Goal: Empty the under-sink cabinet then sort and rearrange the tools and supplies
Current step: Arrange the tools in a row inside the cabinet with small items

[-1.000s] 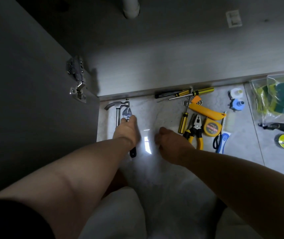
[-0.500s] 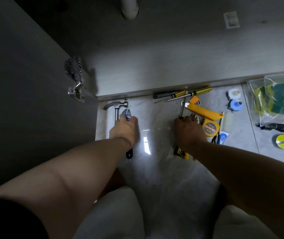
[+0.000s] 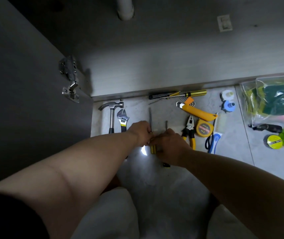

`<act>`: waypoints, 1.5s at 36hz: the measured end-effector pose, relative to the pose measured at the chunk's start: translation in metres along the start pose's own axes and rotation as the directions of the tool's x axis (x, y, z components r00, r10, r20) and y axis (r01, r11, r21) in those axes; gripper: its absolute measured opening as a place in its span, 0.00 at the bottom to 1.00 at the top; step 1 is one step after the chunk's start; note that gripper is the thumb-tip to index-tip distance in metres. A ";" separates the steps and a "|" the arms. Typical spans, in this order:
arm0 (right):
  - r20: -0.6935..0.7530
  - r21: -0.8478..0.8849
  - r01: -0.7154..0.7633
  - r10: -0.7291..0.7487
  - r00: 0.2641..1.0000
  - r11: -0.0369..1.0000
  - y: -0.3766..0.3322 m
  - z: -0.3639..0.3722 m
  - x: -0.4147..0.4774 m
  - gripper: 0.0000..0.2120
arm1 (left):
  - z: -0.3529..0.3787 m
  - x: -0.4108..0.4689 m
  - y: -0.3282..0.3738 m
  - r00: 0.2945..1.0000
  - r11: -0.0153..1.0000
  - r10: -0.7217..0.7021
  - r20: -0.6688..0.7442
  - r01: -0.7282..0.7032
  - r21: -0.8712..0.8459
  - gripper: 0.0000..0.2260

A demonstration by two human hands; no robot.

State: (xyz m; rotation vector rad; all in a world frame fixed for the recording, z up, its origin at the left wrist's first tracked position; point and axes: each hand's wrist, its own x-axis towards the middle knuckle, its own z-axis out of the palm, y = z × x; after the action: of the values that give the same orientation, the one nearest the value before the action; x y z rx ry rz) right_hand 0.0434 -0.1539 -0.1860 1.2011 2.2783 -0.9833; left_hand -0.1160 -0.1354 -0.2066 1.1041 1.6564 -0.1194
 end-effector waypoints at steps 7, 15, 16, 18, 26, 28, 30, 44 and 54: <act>-0.121 -0.127 -0.102 0.086 0.989 0.987 0.002 -0.001 -0.013 0.19 | 0.002 -0.001 -0.005 0.995 0.994 -0.101 0.002 0.101 0.030 0.12; 0.075 -0.066 -0.235 0.240 0.968 0.970 -0.005 0.015 -0.014 0.24 | 0.002 -0.005 0.003 0.993 0.988 -0.118 0.001 0.117 0.097 0.09; 0.072 -0.052 -0.240 0.243 0.967 0.969 -0.006 0.015 -0.012 0.24 | 0.004 -0.007 0.002 0.994 0.991 -0.111 -0.015 0.112 0.079 0.11; 0.058 -0.041 -0.242 0.244 0.968 0.970 -0.006 0.014 -0.009 0.24 | 0.009 -0.008 0.000 0.994 0.994 -0.100 -0.047 0.102 0.049 0.17; 0.021 -0.027 -0.232 0.233 0.972 0.972 -0.008 0.007 0.005 0.24 | 0.011 -0.009 -0.007 0.994 0.963 -0.064 -0.088 0.085 0.256 0.13; -0.010 -0.008 -0.223 0.222 0.975 0.975 -0.009 0.007 0.008 0.23 | 0.007 -0.011 -0.008 0.993 0.951 -0.077 -0.090 0.100 0.292 0.11; -0.030 0.016 -0.226 0.226 0.974 0.974 -0.011 0.008 0.013 0.24 | 0.001 -0.014 -0.011 0.991 0.945 -0.097 -0.097 0.122 0.304 0.07; -0.013 0.131 -0.036 0.038 0.999 0.991 -0.034 0.019 0.026 0.34 | -0.024 -0.018 -0.030 0.974 0.942 -0.203 -0.097 0.221 0.251 0.13; -0.055 0.192 -0.012 0.023 0.998 0.981 -0.029 0.019 0.028 0.34 | -0.026 -0.017 -0.031 0.978 0.947 -0.189 -0.089 0.205 0.246 0.14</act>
State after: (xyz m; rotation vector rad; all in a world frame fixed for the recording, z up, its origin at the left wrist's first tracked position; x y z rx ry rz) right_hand 0.0036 -0.1637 -0.2042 1.3402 2.2526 -1.1991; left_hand -0.1566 -0.1477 -0.1956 1.1384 1.8445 -0.4407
